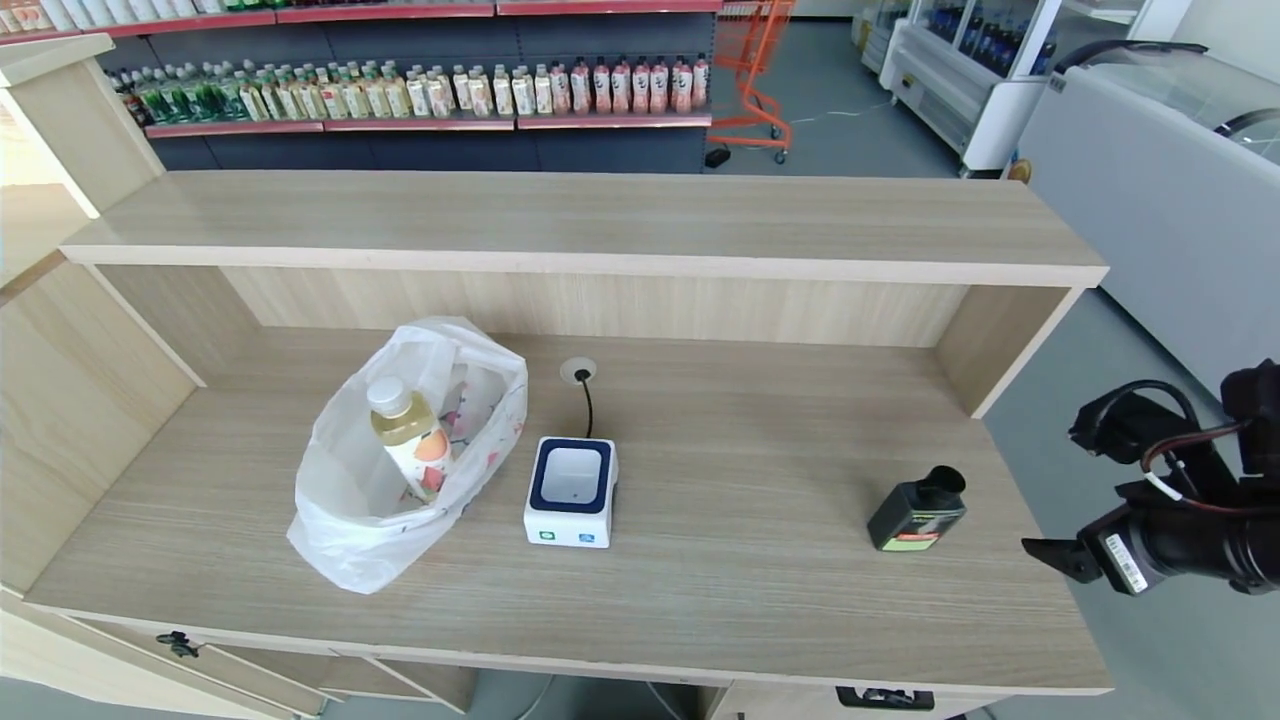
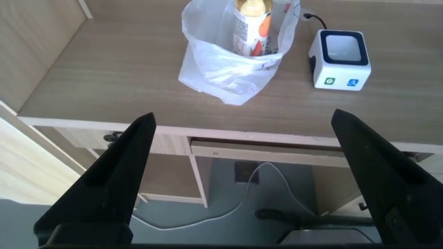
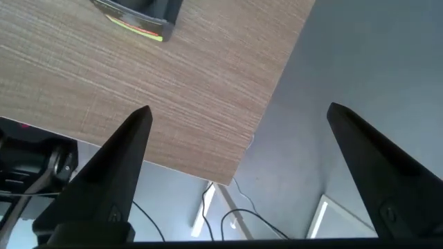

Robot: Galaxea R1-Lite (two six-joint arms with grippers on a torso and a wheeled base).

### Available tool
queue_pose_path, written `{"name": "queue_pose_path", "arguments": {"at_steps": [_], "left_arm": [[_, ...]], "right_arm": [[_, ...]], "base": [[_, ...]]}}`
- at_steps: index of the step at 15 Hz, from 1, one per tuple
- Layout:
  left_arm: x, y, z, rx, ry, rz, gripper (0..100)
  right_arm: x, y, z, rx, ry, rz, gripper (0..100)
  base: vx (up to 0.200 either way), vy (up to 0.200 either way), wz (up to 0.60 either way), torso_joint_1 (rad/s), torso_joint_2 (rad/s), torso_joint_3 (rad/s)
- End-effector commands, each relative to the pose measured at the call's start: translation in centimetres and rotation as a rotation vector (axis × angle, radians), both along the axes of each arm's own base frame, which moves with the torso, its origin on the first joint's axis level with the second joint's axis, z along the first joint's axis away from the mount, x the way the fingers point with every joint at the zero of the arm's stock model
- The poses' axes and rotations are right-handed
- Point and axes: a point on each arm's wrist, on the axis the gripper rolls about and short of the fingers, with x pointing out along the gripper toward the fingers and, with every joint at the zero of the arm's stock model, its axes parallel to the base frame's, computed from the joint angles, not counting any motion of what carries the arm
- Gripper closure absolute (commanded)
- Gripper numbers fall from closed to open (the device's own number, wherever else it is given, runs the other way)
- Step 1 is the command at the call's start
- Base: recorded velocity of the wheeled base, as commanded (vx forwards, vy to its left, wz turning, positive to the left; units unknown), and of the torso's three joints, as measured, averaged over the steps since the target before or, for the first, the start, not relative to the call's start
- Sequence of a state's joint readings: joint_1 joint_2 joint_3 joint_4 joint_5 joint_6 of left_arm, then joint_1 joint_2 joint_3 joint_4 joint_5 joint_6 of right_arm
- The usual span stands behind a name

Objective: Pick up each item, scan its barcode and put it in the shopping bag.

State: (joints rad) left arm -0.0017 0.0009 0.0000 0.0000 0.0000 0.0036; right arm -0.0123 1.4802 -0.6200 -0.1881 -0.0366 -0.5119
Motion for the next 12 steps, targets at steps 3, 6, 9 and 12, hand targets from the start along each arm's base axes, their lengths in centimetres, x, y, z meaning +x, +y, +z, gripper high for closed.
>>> {"name": "queue_pose_path", "arguments": {"at_steps": [3, 6, 9, 12], "left_arm": [[0.0, 0.0, 0.0, 0.001, 0.001, 0.0, 0], [0.0, 0.0, 0.0, -0.001, 0.001, 0.002, 0], [0.0, 0.0, 0.0, 0.001, 0.001, 0.0, 0], [0.0, 0.0, 0.0, -0.001, 0.001, 0.0, 0]], "right_arm": [[2.3, 0.0, -2.9, -0.055, 0.117, 0.061, 0], [4.4, 1.0, -4.6, -0.023, 0.091, 0.136, 0], [5.6, 2.2, -5.8, 0.012, 0.094, 0.249, 0], [6.9, 2.9, -6.6, -0.008, 0.073, 0.3, 0]], "base": [[0.0, 0.0, 0.0, 0.0, 0.0, 0.0], [0.0, 0.0, 0.0, 0.0, 0.0, 0.0], [0.0, 0.0, 0.0, 0.0, 0.0, 0.0], [0.0, 0.0, 0.0, 0.0, 0.0, 0.0]]}}
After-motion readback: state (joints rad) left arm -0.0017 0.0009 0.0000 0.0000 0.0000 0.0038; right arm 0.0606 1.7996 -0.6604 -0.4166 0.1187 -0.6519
